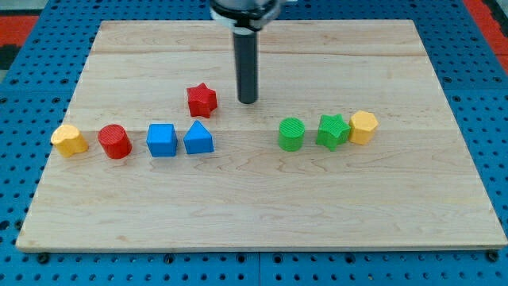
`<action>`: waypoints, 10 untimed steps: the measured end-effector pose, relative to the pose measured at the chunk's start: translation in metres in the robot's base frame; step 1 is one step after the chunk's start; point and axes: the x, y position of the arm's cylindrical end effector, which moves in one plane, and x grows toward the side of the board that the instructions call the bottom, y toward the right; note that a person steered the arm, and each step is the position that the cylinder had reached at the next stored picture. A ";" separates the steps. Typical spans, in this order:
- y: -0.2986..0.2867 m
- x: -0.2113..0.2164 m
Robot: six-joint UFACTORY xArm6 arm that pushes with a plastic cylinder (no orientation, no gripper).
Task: Slide the red circle towards up
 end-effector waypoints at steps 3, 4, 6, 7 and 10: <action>-0.112 0.147; -0.183 0.122; -0.207 0.055; -0.207 0.054; -0.207 0.033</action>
